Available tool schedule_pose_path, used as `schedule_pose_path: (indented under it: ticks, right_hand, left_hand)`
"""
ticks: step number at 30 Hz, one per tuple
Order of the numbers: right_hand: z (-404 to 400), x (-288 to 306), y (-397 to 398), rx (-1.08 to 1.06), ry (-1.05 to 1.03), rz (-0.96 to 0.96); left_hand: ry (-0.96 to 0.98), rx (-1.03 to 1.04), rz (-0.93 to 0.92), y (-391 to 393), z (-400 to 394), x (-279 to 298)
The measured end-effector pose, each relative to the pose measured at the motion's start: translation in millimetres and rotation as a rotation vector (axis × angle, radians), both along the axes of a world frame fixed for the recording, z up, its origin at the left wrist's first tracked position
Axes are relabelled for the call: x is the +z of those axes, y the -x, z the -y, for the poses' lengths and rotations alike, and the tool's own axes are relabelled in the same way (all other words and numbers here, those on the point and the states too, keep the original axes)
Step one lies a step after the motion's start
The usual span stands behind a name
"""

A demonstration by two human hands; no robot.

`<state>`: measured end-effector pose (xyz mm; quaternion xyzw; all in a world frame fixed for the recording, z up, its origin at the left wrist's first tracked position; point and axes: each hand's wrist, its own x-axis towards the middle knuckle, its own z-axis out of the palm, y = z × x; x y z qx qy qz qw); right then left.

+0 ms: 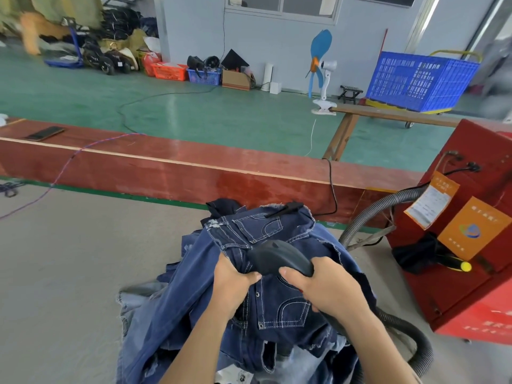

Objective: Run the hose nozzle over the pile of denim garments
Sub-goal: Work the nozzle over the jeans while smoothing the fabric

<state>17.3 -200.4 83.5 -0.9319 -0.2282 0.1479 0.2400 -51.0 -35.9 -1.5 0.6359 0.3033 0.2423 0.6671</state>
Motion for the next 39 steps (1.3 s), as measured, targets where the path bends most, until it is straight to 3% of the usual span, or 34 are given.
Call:
schedule_pose_path:
  ticks: [6, 12, 19, 28, 33, 39]
  right_hand:
    - [8.5, -1.3, -13.7, -0.04, -0.263, -0.293]
    - [1.2, -6.2, -11.0, -0.029, -0.29, -0.257]
    - [24.5, 8.6, -18.3, -0.119, -0.46, -0.132]
    - [14.0, 4.6, 1.0, 0.086, -0.109, -0.051]
    - [-4.3, 3.3, 4.1, 0.036, -0.035, 0.14]
    - [10.5, 10.7, 1.7, 0.048, 0.036, 0.158]
  left_hand:
    - [0.064, 0.027, -0.049, 0.1, -3.2, -3.8]
    - [0.072, 0.006, -0.023, -0.6, -3.1, -8.1]
    - [0.274, -0.098, -0.053, 2.3, -10.1, -10.7]
    - [0.237, 0.017, -0.049, -1.8, -3.0, -12.2]
    - [0.175, -0.015, -0.043, -1.4, -2.9, -9.1]
    - [0.165, -0.021, -0.057, -1.6, -4.2, -8.3]
